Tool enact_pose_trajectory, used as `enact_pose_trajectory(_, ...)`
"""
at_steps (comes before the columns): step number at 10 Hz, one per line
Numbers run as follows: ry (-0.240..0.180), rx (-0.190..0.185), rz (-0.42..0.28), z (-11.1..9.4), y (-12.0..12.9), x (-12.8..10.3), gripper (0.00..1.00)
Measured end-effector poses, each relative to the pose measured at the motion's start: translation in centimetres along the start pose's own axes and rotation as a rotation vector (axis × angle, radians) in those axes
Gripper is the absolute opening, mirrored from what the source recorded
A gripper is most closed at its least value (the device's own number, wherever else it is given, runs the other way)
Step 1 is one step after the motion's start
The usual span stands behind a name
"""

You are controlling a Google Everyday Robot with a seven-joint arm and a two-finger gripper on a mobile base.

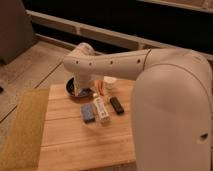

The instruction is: Drag the ceramic bowl in a circle

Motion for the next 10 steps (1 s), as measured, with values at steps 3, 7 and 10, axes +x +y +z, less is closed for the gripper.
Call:
enact_pose_trajectory(3, -0.002, -0.014, -0.032, 1.1, -1.5, -2.8, 0.65)
enact_pose_trajectory(7, 0.004, -0.008, -0.042, 1.2, -1.7, -3.2, 0.65)
enact_pose_trajectory(10, 0.004, 0.009, -0.05, 1.6, -1.9, -3.3, 0.65)
